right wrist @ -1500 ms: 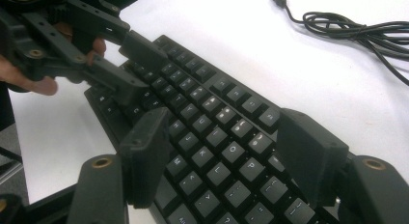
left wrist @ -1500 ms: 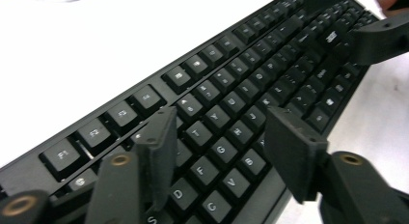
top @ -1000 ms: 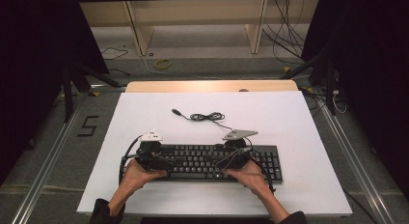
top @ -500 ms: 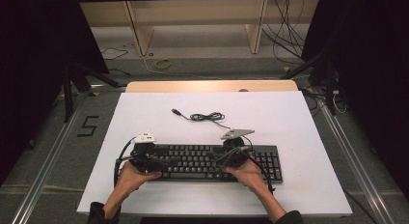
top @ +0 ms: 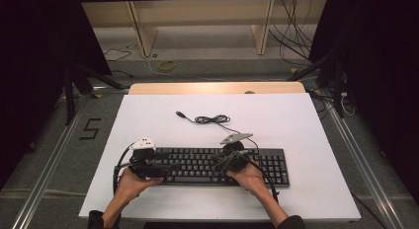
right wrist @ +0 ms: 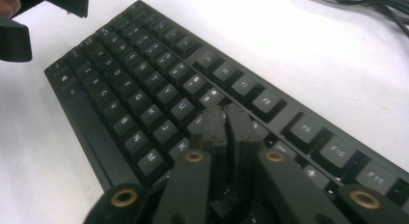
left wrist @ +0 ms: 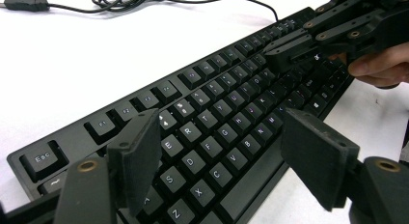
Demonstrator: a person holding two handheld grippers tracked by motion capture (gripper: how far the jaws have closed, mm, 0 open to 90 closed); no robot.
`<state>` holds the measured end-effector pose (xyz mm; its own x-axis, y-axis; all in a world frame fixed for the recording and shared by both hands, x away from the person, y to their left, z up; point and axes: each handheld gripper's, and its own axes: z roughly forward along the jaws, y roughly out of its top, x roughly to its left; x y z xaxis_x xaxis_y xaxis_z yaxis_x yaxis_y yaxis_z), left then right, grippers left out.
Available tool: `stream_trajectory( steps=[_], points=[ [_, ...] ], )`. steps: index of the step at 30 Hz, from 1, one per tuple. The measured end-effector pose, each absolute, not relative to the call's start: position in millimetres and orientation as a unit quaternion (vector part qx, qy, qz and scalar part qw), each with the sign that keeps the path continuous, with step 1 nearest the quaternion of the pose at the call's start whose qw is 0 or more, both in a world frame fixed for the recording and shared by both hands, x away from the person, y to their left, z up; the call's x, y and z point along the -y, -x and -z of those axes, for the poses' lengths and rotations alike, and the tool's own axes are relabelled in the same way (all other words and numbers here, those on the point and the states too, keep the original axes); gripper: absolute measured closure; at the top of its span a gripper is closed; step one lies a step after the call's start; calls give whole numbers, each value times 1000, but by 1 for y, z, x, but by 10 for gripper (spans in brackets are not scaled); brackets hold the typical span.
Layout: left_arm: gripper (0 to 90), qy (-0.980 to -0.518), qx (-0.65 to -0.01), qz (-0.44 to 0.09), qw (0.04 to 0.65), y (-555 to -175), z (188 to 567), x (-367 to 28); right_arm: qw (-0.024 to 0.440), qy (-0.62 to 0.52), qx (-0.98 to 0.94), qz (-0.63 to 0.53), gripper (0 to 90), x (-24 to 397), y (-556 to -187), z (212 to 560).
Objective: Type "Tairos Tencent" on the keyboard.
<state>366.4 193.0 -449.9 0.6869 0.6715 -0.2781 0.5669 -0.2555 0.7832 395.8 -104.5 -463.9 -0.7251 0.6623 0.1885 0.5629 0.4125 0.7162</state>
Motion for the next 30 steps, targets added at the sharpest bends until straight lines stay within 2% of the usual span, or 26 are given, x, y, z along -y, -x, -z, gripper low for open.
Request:
stream_trajectory(
  steps=[30],
  points=[
    [305, -784, -400, -55, 471, -363, 452, -197, 65, -363, -851, -373, 900, 93, -399, 476]
  ],
)
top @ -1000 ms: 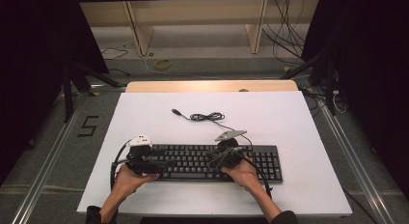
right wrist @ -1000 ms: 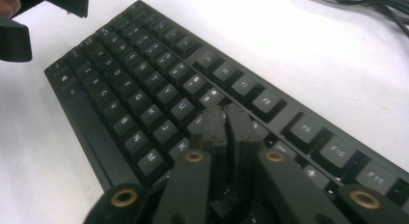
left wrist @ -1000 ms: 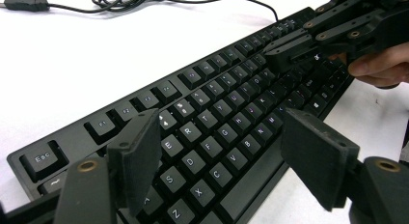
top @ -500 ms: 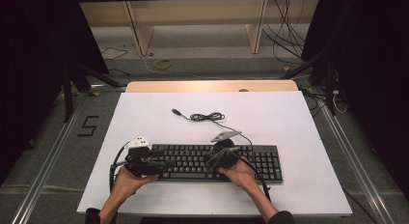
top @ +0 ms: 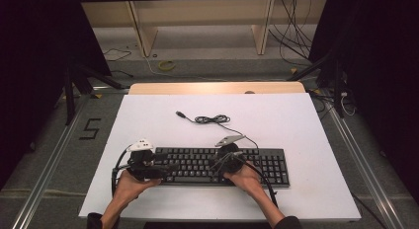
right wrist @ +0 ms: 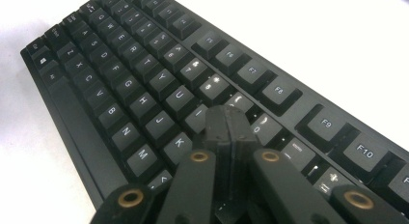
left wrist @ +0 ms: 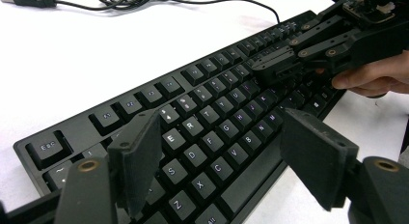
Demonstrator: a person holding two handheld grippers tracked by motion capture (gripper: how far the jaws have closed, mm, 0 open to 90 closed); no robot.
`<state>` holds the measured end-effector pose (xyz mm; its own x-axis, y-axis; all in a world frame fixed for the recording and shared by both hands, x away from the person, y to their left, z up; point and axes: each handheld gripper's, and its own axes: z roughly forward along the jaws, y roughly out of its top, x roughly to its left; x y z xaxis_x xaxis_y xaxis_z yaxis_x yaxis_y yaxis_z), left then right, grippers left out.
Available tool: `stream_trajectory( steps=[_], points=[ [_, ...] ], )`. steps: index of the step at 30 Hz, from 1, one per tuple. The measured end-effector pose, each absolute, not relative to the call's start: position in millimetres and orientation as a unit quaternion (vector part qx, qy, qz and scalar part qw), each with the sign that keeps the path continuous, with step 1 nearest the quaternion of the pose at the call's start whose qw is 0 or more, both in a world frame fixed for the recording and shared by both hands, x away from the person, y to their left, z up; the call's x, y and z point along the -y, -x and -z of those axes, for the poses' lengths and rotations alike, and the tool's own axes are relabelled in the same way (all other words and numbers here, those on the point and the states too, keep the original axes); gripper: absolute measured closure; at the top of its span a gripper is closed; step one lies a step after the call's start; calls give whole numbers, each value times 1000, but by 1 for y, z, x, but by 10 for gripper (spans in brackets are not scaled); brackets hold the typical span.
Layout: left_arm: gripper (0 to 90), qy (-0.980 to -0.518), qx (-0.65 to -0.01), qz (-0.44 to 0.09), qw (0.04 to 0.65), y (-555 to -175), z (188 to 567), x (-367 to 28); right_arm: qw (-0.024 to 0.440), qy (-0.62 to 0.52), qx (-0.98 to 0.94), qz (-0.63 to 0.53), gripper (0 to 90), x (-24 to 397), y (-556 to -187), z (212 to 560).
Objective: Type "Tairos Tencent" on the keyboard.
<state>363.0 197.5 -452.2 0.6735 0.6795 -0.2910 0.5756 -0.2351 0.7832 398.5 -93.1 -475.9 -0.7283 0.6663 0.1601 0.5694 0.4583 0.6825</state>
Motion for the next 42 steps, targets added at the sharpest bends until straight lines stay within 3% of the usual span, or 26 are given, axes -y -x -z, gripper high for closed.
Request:
stream_trajectory(
  steps=[18, 30, 42],
  points=[
    [309, -785, -405, -57, 465, -366, 455, -200, 67, -365, -828, -420, 805, 104, -392, 459],
    [311, -787, -405, -55, 462, -366, 455, -200, 63, -362, -824, -431, 639, 107, -390, 455],
    [313, -787, -406, -56, 462, -367, 454, -200, 63, -363, -819, -439, 550, 112, -388, 450]
  ],
)
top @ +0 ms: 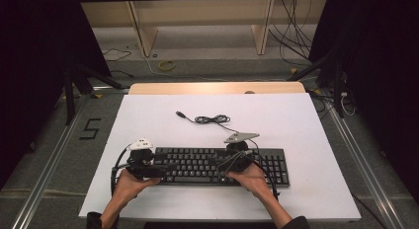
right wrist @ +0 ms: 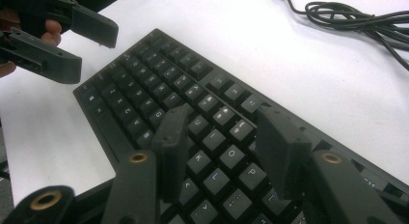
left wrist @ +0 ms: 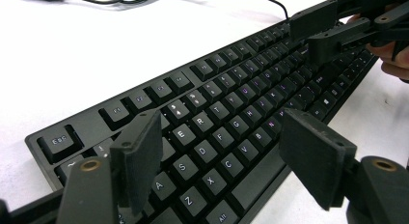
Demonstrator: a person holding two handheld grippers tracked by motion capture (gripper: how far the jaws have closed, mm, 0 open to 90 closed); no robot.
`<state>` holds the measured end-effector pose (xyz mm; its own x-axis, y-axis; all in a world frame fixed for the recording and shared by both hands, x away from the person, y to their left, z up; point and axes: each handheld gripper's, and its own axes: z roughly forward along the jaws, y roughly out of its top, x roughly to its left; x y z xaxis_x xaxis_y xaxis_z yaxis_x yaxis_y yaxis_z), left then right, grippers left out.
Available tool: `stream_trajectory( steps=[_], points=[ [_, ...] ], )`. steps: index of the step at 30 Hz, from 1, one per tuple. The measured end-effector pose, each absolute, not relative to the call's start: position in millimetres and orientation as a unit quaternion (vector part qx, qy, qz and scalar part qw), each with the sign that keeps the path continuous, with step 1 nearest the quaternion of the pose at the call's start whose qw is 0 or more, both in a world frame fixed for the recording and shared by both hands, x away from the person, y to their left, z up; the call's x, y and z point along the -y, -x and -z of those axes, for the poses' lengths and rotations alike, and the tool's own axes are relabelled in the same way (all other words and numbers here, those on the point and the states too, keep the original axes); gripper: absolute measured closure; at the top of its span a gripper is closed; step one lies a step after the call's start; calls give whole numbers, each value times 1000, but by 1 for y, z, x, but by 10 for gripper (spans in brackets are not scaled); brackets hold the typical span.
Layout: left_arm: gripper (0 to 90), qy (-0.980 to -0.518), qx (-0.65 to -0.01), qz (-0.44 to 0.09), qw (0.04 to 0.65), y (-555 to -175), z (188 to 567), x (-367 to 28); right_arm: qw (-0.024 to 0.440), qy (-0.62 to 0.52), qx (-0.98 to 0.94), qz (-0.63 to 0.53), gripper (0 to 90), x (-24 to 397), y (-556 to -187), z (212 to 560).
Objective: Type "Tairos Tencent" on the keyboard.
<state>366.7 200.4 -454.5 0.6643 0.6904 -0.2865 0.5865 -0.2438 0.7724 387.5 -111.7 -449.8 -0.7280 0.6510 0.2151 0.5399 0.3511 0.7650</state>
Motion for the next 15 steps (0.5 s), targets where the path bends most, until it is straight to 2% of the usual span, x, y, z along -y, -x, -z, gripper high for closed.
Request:
stream_trajectory(
  steps=[10, 15],
  points=[
    [316, -788, -407, -55, 459, -369, 456, -201, 63, -364, -816, -444, 488, 112, -383, 447],
    [349, -788, -408, -57, 457, -370, 456, -203, 63, -359, -816, -449, 472, 112, -379, 445]
  ],
)
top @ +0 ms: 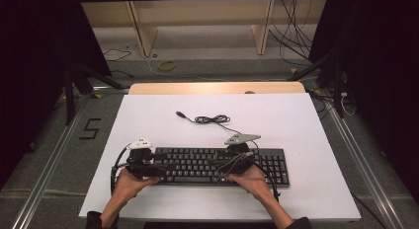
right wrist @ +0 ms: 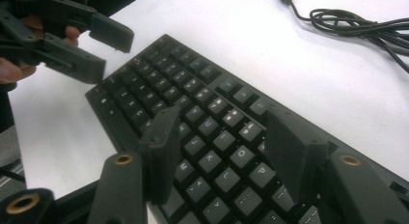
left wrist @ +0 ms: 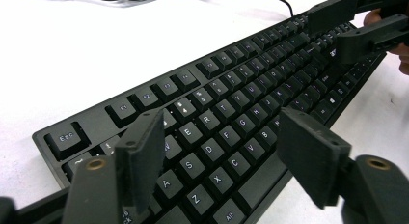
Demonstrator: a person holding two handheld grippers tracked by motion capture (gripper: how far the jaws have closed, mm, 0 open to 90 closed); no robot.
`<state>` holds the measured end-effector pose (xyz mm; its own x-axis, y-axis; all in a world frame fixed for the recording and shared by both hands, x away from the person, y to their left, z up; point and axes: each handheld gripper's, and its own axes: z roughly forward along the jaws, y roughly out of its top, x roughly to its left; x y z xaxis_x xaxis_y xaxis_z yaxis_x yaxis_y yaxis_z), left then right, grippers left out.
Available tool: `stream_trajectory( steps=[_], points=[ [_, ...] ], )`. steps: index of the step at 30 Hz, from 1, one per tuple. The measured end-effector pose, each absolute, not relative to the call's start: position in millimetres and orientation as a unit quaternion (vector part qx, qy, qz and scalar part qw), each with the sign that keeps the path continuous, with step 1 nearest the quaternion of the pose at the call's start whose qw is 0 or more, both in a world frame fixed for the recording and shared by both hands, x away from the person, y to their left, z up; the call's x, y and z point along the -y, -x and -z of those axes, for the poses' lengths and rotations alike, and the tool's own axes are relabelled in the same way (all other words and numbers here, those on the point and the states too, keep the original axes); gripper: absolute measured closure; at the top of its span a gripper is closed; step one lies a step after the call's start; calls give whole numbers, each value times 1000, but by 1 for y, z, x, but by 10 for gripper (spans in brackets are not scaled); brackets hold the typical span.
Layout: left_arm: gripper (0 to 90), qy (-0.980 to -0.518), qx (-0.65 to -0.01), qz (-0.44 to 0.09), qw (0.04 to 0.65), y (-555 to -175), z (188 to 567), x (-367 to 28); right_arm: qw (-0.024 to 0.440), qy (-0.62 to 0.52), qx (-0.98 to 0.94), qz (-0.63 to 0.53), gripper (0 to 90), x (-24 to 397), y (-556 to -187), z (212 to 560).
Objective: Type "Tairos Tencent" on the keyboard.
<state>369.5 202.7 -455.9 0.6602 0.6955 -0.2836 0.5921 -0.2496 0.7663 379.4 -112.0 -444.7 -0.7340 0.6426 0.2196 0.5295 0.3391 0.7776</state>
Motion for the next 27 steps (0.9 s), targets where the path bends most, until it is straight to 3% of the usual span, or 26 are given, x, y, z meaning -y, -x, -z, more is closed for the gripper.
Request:
stream_trajectory(
  steps=[21, 27],
  points=[
    [767, -830, -396, -71, 386, -379, 466, -194, 55, -335, -824, -453, 434, 105, -367, 445],
    [850, -836, -393, -67, 377, -381, 468, -191, 51, -329, -827, -454, 436, 102, -364, 445]
  ],
)
